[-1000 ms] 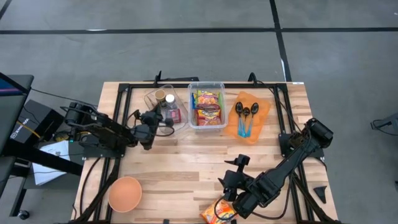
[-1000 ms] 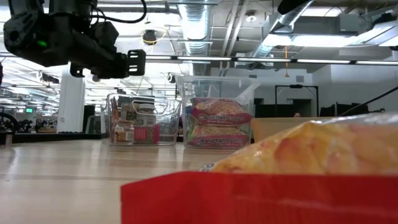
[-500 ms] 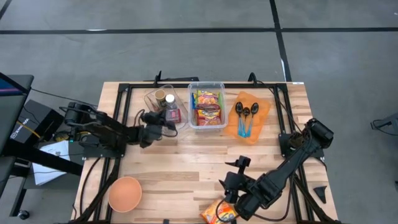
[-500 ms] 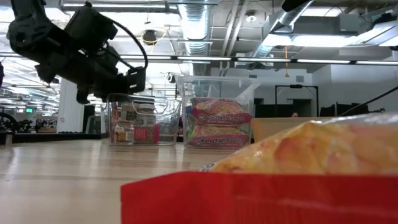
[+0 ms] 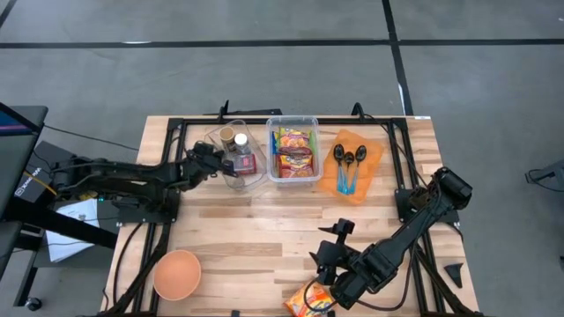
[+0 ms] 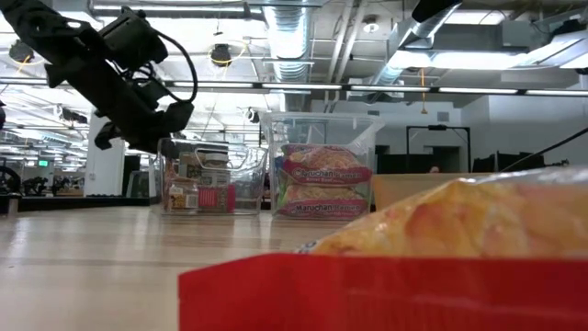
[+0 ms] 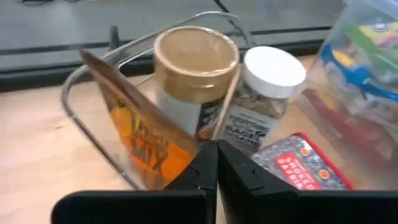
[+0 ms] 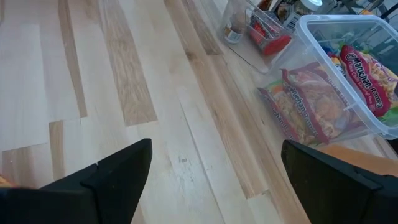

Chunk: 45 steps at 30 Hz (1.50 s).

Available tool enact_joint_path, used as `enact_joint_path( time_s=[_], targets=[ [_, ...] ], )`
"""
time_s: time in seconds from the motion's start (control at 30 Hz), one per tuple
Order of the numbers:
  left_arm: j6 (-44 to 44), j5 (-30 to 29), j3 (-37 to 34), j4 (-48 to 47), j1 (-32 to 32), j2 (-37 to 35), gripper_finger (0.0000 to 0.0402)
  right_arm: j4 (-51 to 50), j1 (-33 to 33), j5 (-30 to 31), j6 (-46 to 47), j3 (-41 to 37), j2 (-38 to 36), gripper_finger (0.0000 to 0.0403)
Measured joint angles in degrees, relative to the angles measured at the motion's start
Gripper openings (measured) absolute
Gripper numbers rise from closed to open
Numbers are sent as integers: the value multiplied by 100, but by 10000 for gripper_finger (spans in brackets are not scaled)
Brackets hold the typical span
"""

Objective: Pick & Place Food Item
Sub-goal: Adjust the bins

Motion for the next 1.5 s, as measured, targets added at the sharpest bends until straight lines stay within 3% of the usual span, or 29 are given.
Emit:
enact_joint_path(
  time_s=[0.73, 0.97, 1.2, 1.33, 1.5],
  targets=[
    [-381, 248, 24, -770, -35, 62, 0, 22, 9, -5, 2, 0, 0, 354],
    [-665, -233, -6, -685, -425, 75, 0, 22, 9, -5, 2, 0, 0, 354],
    [-598, -830, -9, 79, -1075, 79, 0, 22, 9, -5, 4, 0, 0, 354],
    [-79, -1136, -9, 853, -1488, 79, 0, 22, 9, -5, 2, 0, 0, 354],
    [1149, -741, -5, 2300, -1905, 138, 0, -3, 9, -5, 0, 0, 0, 354]
  ],
)
